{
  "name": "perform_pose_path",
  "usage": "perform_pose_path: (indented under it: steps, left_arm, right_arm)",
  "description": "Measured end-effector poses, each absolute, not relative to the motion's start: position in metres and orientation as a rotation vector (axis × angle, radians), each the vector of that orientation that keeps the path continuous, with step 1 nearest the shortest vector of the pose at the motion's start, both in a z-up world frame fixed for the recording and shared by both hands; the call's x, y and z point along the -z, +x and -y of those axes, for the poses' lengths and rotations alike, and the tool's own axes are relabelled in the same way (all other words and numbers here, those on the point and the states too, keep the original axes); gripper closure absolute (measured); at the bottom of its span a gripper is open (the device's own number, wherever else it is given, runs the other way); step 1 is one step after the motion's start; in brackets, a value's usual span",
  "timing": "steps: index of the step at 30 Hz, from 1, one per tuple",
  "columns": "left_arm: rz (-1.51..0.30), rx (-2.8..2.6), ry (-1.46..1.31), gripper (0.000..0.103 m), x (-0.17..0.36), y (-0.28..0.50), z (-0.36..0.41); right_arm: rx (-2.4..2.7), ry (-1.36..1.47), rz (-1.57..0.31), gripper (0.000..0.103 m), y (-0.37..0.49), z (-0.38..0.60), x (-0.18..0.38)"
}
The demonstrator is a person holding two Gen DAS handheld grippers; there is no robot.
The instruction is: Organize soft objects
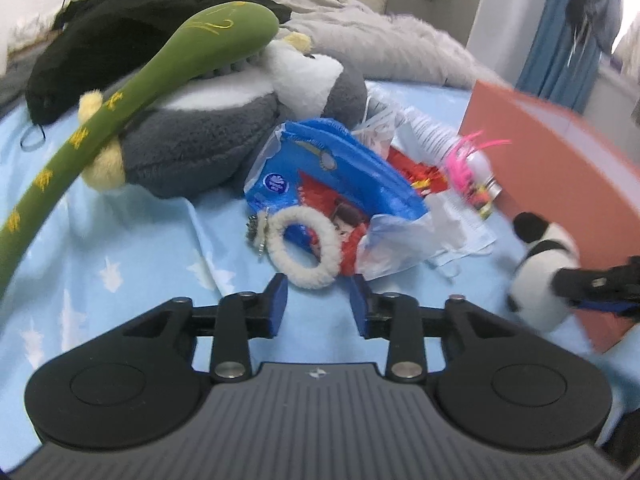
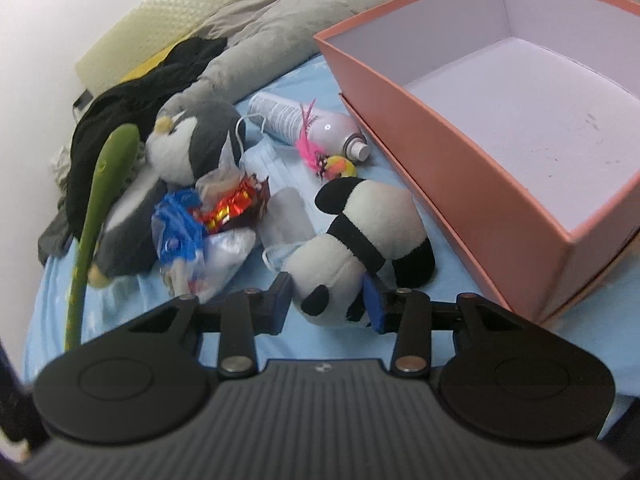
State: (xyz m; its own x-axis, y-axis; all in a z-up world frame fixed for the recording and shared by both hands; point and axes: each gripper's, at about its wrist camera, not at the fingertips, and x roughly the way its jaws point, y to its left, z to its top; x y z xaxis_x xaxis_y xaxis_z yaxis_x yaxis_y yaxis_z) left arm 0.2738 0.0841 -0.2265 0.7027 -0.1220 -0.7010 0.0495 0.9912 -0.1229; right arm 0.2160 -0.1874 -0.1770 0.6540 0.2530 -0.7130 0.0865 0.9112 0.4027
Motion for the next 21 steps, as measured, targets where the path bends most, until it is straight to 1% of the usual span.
perform_pose_path:
  steps: [7, 10, 11, 12, 14, 21]
  left_arm:
    - [-0.797, 0.121, 0.059, 0.063, 0.240, 0.290, -0.064]
    - [-0.782, 0.113, 0.096, 0.065, 0.242, 0.294, -0.061]
    - [-0.776, 0.112, 0.111, 0.074, 0.243, 0.294, -0.060]
    - [-0.772, 0.117, 0.126, 0.085, 0.243, 0.295, -0.060]
    - [-0.767, 0.125, 0.147, 0.092, 0.242, 0.294, -0.058]
    - [-0.735, 0.141, 0.107, 0.093, 0.224, 0.267, -0.055]
  right_arm:
    - [-0.153, 0.384, -0.880, 0.061, 0.213, 0.193, 0.177]
    - [-0.178, 0.365, -0.882, 0.061, 0.212, 0.195, 0.175]
    - [-0.183, 0.360, -0.884, 0.061, 0.211, 0.196, 0.175]
    - [-0.187, 0.358, -0.887, 0.061, 0.211, 0.196, 0.175]
    - [-0.196, 0.349, -0.887, 0.061, 0.211, 0.196, 0.174]
    - [-0.235, 0.297, -0.883, 0.062, 0.203, 0.195, 0.170]
